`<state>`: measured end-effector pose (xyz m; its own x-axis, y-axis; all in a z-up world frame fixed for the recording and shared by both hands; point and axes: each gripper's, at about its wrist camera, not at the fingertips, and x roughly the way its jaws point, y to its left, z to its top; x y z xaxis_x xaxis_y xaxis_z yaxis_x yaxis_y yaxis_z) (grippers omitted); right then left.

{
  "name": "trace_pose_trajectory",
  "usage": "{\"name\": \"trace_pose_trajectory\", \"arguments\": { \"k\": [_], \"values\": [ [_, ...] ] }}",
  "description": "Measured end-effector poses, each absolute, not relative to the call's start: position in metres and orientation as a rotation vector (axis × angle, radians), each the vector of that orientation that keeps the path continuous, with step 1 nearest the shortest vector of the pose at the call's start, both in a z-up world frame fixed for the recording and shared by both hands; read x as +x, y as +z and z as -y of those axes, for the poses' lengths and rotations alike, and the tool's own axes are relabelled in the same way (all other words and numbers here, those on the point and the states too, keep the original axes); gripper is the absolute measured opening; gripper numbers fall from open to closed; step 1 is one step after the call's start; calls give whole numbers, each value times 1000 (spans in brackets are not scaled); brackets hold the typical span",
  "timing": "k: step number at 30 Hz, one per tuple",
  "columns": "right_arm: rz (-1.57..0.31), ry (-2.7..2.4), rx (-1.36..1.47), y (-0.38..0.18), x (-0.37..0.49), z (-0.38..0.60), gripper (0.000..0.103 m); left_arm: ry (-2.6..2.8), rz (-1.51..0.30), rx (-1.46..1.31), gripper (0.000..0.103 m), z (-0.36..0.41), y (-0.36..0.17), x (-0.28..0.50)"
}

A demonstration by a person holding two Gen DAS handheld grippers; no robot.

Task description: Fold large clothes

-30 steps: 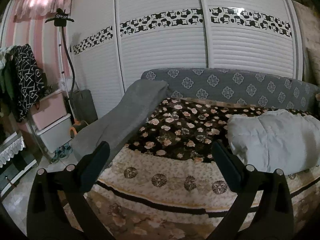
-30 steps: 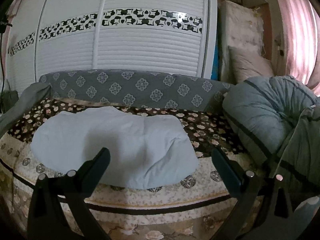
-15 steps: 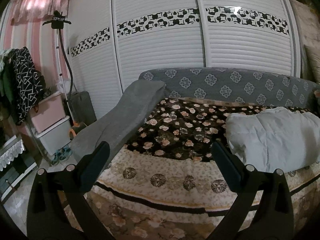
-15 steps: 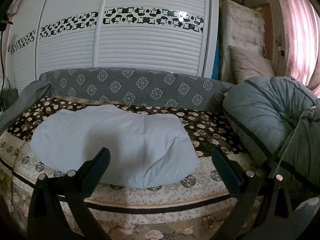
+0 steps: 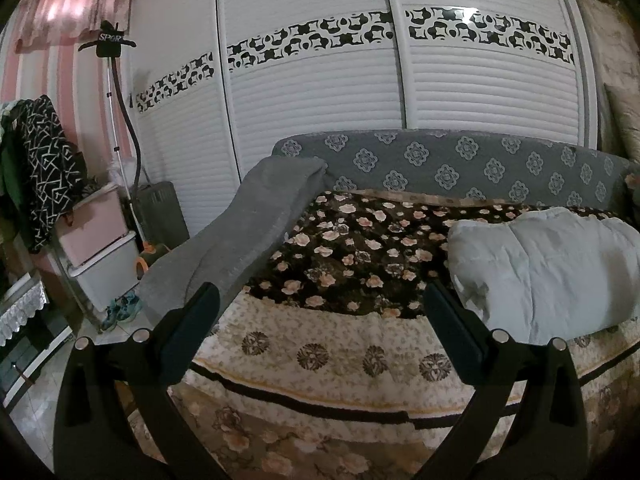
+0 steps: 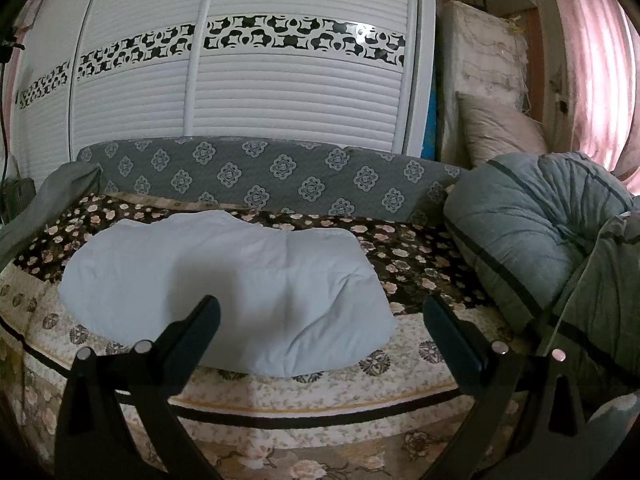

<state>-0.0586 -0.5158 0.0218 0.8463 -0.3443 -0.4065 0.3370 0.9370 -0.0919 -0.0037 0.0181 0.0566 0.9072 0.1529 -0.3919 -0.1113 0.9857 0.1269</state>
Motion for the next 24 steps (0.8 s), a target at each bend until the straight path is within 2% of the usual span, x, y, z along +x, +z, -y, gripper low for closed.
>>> {"name": "trace_pose_trajectory", "arguments": {
  "k": [24],
  "values": [
    [-434, -360, -18, 23, -61, 514, 101, 119, -428, 109, 100, -12, 53, -4]
  ]
}}
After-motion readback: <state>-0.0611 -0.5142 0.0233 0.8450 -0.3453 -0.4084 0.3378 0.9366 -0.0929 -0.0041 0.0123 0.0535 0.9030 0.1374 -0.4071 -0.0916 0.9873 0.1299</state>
